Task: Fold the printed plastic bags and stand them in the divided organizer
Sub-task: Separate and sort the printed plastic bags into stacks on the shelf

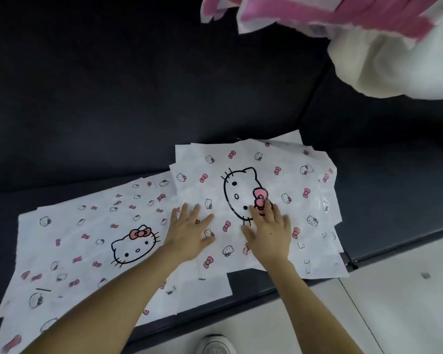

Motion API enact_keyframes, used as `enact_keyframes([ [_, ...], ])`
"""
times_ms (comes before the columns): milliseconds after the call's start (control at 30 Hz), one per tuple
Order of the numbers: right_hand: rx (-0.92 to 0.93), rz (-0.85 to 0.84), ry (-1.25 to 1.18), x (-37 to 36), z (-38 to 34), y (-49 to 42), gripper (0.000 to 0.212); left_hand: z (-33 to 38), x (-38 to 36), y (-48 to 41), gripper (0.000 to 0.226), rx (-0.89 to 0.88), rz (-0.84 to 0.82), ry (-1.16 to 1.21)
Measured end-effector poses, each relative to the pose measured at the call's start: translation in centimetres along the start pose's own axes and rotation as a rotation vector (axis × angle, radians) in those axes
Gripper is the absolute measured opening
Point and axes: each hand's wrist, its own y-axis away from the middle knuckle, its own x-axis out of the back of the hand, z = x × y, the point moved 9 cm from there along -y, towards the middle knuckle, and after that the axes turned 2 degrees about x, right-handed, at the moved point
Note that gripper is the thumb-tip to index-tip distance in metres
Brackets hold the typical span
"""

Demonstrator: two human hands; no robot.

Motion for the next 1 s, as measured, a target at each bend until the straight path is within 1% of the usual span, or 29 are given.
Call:
enact_keyframes([
  [33, -0.004, -0.076, 0.036, -0.7, 0.1, 0.0, 0.049, -0.3, 0.2, 0.2, 0.064, -0.001, 0.025, 0.012],
  [67, -0.034, -0.154, 0.058, -1.3, 0.5, 0.0, 0.052, -1.0, 0.3, 0.5, 0.062, 0.007, 0.066, 0.059],
  [100, -0.074, -0.196, 0.069, -1.7, 1.0, 0.0, 0.055, -1.9, 0.6, 1.0, 0.059, 0.025, 0.129, 0.138],
  [133, -0.113, -0.198, 0.079, -1.6, 1.4, -0.1, 0.057, -3.3, 1.2, 1.9, 0.055, 0.057, 0.203, 0.213],
  [200, -0.171, -0.181, 0.105, -1.1, 1.6, -0.2, 0.058, -7.8, 1.4, 4.4, 0.048, 0.192, 0.356, 0.247],
  [267, -0.181, -0.146, 0.116, -0.7, 0.7, -0.2, 0.059, -13.3, -0.1, 7.3, 0.052, 0.370, 0.380, 0.203],
  [300, -0.163, -0.075, 0.096, -0.1, -0.2, -0.2, 0.059, -15.7, -1.2, 8.6, 0.060, 0.430, 0.330, 0.213],
  [367, -0.045, 0.069, 0.002, 1.0, -3.3, 0.4, 0.061, -20.1, -3.8, 10.9, 0.074, 0.506, 0.195, 0.246],
  [400, 0.040, 0.093, -0.052, 1.1, -5.5, 1.1, 0.060, -21.8, -4.9, 11.8, 0.076, 0.532, 0.155, 0.225],
  [467, 0.219, 0.035, -0.126, -0.1, -10.5, 3.1, 0.061, -23.6, -6.0, 13.1, 0.076, 0.562, 0.108, 0.174],
  [533, 0.344, -0.097, -0.132, -2.4, -14.8, 5.4, 0.069, -24.0, -6.4, 13.8, 0.075, 0.570, 0.089, 0.183],
  [633, 0.405, -0.242, -0.092, -5.6, -18.9, 7.3, 0.076, -23.0, -5.6, 14.0, 0.063, 0.539, 0.179, 0.241],
  [700, 0.406, -0.275, -0.088, -7.0, -20.6, 7.4, 0.072, -22.7, -5.0, 14.4, 0.050, 0.513, 0.262, 0.255],
  [800, 0.415, -0.212, -0.130, -7.5, -22.5, 6.9, 0.055, -23.0, -4.9, 14.7, 0.034, 0.452, 0.417, 0.340],
  [867, 0.413, -0.097, -0.191, -6.6, -23.1, 6.6, 0.039, -23.2, -4.4, 15.2, 0.025, 0.490, 0.488, 0.461],
  [933, 0.429, 0.029, -0.248, -5.5, -23.5, 6.9, 0.024, -23.9, -4.0, 15.6, 0.025, 0.564, 0.535, 0.600],
  [967, 0.429, 0.060, -0.276, -5.2, -23.5, 7.1, 0.022, -24.2, -3.9, 15.8, 0.024, 0.602, 0.539, 0.659],
  [1000, 0.416, 0.072, -0.304, -5.0, -23.5, 7.3, 0.025, -24.4, -3.9, 16.0, 0.024, 0.635, 0.533, 0.709],
])
